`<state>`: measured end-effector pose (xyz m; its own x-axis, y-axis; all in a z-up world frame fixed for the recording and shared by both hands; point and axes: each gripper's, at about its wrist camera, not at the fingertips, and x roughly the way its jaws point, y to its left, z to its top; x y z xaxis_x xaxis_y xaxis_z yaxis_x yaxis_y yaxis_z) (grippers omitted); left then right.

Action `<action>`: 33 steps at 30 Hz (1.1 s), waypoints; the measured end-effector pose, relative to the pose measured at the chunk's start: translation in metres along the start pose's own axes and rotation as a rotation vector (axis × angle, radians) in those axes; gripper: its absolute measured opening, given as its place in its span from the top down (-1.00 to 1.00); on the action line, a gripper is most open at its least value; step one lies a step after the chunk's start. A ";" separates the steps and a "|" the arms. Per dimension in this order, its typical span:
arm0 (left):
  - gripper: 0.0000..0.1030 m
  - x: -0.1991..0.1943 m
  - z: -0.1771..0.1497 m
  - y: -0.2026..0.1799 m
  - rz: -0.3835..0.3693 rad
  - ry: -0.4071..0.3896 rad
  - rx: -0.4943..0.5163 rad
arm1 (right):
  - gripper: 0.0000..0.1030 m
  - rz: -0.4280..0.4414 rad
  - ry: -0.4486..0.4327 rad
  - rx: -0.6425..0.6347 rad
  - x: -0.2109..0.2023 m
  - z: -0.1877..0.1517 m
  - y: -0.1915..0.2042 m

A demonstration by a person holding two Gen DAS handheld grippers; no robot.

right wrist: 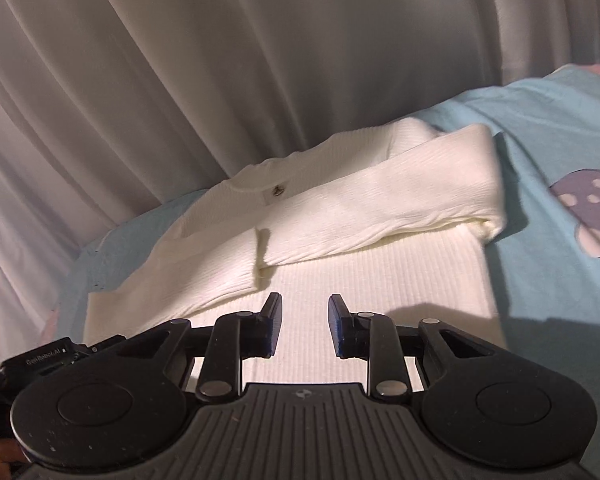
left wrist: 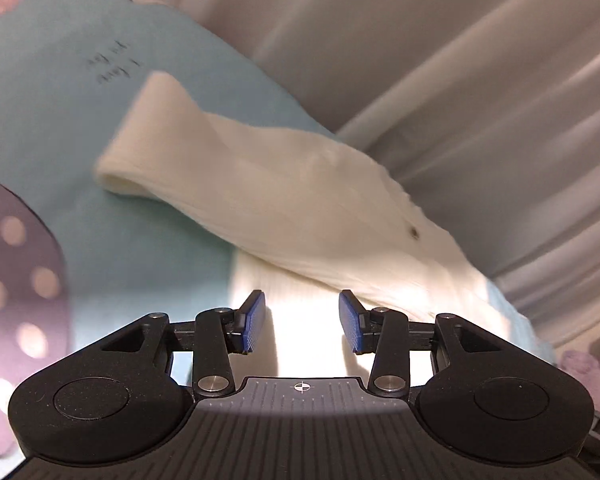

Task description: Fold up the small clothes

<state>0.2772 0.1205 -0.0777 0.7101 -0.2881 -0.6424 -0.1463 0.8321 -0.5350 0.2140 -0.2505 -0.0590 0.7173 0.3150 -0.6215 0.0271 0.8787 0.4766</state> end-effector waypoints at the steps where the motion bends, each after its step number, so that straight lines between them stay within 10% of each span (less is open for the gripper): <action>1: 0.06 -0.004 0.004 0.006 0.032 -0.024 -0.002 | 0.47 0.019 0.012 0.008 0.009 0.003 0.003; 12: -0.08 -0.009 0.019 0.043 0.181 -0.097 -0.035 | 0.44 0.026 0.083 -0.081 0.097 0.019 0.047; 15: -0.09 -0.008 0.019 0.043 0.185 -0.099 -0.009 | 0.86 0.042 0.078 -0.144 0.099 0.018 0.059; 21: -0.09 0.000 0.022 0.031 0.172 -0.092 0.049 | 0.89 0.031 -0.213 -0.309 0.045 0.049 0.088; 28: -0.09 0.015 0.025 0.009 0.158 -0.088 0.137 | 0.88 -0.255 -0.258 -0.245 0.021 0.064 0.017; 33: -0.09 0.024 0.027 0.006 0.146 -0.070 0.139 | 0.81 -0.263 -0.164 -0.043 0.028 0.056 -0.041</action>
<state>0.3119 0.1315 -0.0818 0.7352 -0.1304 -0.6652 -0.1581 0.9212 -0.3554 0.2725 -0.2979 -0.0614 0.7924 0.0162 -0.6098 0.1997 0.9377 0.2844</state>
